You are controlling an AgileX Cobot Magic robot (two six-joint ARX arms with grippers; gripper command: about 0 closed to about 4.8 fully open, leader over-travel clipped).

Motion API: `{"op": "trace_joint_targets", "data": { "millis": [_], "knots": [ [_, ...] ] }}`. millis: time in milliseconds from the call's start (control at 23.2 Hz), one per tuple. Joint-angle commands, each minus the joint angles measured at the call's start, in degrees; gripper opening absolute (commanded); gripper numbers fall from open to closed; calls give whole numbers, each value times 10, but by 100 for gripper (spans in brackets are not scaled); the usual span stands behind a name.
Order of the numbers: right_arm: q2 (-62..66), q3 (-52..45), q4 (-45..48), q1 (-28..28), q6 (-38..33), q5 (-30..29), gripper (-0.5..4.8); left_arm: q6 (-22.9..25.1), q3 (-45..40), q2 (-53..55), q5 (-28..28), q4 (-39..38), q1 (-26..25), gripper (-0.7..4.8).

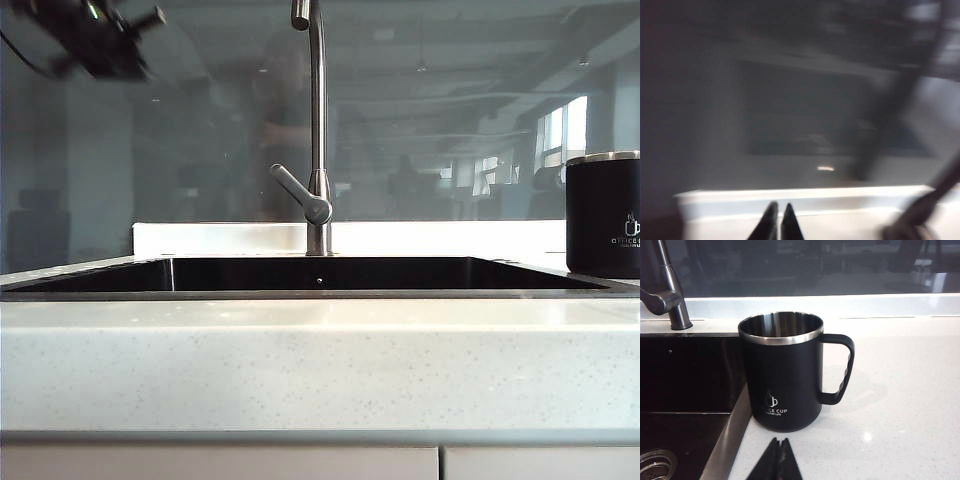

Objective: Pick up the mug next to the sink, go to the faucet to get some water, pour the water into the sink, and finally put the mug back to its place.

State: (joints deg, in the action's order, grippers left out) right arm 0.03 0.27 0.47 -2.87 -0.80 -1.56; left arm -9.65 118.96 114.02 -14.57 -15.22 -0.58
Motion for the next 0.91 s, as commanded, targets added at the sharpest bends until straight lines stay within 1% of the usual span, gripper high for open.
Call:
{"op": "trace_joint_targets", "data": {
  "millis": [43, 129, 172, 302, 388, 561, 604, 647, 690, 733, 776, 862, 905],
  "knots": [
    [-1, -2, 8, 0, 0, 1, -7, 15, 2, -79, 125, -59, -1, 14],
    [-1, -2, 8, 0, 0, 1, -7, 15, 2, -123, 149, -94, -1, 14],
    [-1, -2, 8, 0, 0, 1, -7, 15, 2, -143, 152, -108, -1, 14],
    [-1, -2, 8, 0, 0, 1, -7, 12, 3, -221, 149, -158, 1, 18],
    [-1, -2, 8, 0, 0, 1, -8, 10, 3, -267, 148, -189, 15, 21],
    [-1, -2, 7, 0, 0, 1, -7, 10, 3, -334, 144, -184, 30, 16],
    [-1, -2, 7, 0, 0, 1, -7, 10, 3, -347, 142, -184, 32, -9],
    [-1, -2, 7, 0, 0, 1, -7, 17, 3, -370, 108, -190, 33, -6],
    [-1, -2, 7, 0, 0, 1, -7, 21, 2, -388, 89, -201, 32, -6],
    [-1, -2, 7, 0, 0, 1, -7, 22, -2, -409, 88, -212, 32, -6],
    [-1, -2, 7, 0, 0, 1, -7, 24, -10, -424, 92, -215, 32, -6],
    [-1, -2, 7, 0, 0, 1, -8, 47, -69, -486, 98, -216, 32, -6],
    [-1, -2, 7, 0, 0, 1, -7, 54, -117, -527, 99, -215, 31, -6]
  ]
}}
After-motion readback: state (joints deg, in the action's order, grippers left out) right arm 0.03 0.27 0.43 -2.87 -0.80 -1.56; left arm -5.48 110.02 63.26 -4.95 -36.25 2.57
